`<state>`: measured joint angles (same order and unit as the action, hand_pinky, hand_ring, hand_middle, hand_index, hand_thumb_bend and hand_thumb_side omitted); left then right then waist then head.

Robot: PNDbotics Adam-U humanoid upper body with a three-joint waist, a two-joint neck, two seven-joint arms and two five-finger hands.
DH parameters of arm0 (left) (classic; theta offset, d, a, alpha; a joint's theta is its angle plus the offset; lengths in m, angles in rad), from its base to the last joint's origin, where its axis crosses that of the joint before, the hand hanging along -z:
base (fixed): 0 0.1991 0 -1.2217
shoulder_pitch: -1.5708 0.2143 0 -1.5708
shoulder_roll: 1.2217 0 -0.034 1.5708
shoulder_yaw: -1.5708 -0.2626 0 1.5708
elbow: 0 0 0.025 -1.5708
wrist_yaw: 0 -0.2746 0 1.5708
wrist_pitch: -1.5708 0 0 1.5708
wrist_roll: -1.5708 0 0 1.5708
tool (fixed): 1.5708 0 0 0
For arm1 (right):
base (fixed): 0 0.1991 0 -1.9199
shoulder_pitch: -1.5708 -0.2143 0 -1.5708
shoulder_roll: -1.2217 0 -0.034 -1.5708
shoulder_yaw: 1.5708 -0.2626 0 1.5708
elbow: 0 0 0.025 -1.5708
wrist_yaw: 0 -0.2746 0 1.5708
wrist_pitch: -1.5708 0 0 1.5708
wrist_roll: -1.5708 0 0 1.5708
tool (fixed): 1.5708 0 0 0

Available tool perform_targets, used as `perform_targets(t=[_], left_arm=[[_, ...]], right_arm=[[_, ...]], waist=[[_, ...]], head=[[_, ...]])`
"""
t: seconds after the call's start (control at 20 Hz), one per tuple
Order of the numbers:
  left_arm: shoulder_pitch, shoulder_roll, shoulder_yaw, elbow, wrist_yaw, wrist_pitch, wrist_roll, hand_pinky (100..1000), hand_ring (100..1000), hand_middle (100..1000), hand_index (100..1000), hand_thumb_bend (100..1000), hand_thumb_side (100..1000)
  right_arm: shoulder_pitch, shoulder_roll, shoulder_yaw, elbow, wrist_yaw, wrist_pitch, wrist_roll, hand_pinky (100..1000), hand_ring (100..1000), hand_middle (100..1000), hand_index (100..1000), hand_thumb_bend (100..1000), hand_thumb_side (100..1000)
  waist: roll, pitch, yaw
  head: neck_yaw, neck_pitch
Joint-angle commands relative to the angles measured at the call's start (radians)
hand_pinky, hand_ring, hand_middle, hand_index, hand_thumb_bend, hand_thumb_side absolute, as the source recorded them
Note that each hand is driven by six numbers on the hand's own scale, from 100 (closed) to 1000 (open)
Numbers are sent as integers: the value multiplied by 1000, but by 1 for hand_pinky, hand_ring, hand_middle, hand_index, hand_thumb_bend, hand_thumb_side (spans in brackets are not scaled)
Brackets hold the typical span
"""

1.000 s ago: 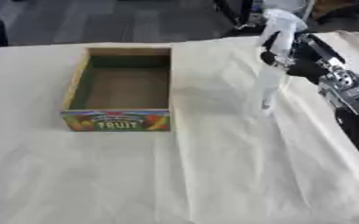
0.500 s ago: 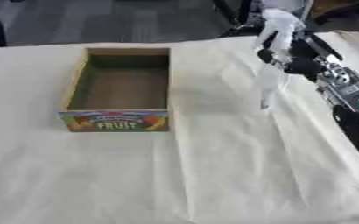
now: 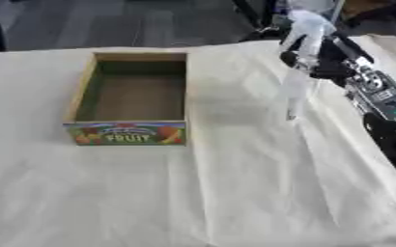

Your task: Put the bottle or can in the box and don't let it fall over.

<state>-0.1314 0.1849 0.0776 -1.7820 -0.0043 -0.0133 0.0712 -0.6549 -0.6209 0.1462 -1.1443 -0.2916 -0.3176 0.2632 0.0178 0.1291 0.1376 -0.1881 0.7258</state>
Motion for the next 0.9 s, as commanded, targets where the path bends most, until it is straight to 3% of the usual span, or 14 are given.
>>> perform_targets(t=[0.05, 0.6, 0.9], left_arm=[[-6, 6, 1, -17, 1, -2, -3, 718, 674, 761, 842, 461, 763], [-6, 6, 1, -17, 1, -2, -3, 718, 672, 760, 842, 461, 763], [-6, 6, 2, -17, 1, -2, -3, 718, 672, 760, 842, 462, 763]], right_arm=[[-24, -19, -4, -20, -4, 0, 1, 875, 804, 723, 987, 463, 325], [-27, -12, 1, -18, 2, 1, -6, 857, 753, 666, 951, 452, 246], [-27, -8, 4, -15, 11, 1, -7, 855, 751, 663, 951, 454, 245]], waist=[[-1, -12, 2], [2, -11, 2], [4, -10, 2]], head=[[-4, -13], [-5, -13], [-6, -15]])
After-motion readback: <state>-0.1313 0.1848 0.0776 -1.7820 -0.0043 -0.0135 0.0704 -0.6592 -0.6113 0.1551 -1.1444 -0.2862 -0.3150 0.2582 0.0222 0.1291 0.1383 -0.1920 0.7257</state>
